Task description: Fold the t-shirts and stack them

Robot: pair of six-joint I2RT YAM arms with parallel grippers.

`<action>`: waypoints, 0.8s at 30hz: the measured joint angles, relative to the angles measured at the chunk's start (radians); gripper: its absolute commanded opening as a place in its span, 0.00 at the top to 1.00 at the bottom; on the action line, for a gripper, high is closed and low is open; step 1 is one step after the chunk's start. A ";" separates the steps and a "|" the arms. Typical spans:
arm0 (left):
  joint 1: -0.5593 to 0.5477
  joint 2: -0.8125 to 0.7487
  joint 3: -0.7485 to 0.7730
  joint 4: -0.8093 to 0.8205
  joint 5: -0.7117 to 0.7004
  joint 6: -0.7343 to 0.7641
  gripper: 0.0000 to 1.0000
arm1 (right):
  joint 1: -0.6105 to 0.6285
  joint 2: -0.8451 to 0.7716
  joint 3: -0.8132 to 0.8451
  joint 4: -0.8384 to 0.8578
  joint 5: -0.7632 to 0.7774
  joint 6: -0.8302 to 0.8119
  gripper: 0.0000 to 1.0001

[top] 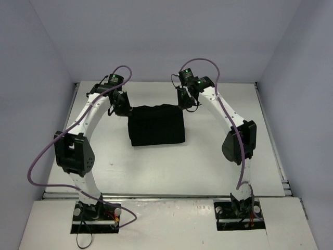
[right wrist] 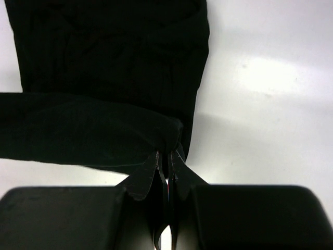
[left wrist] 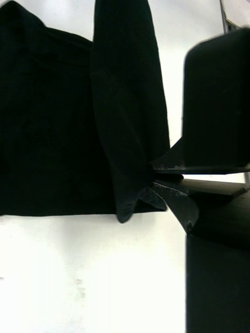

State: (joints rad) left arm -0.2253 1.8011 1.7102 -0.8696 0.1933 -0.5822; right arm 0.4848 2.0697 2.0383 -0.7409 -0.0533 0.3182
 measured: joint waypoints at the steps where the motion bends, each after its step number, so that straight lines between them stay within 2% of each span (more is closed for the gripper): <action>1: 0.007 0.021 0.019 0.004 0.005 0.001 1.00 | -0.008 0.023 0.027 -0.001 -0.005 -0.004 1.00; 13: 0.056 0.233 0.205 0.024 0.082 0.002 1.00 | -0.082 0.298 0.312 -0.002 -0.056 -0.040 1.00; 17: 0.069 0.313 0.244 0.031 0.098 0.002 1.00 | -0.088 0.384 0.392 -0.004 -0.062 -0.051 0.90; 20: 0.078 0.366 0.279 0.031 0.101 0.002 0.84 | -0.090 0.433 0.435 0.002 -0.062 -0.058 0.75; 24: 0.092 0.426 0.343 0.028 0.105 0.003 0.58 | -0.100 0.466 0.453 0.023 -0.057 -0.059 0.67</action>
State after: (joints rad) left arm -0.1336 2.2273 2.0529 -0.8411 0.2988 -0.5791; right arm 0.3851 2.5358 2.4908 -0.7176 -0.1106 0.2594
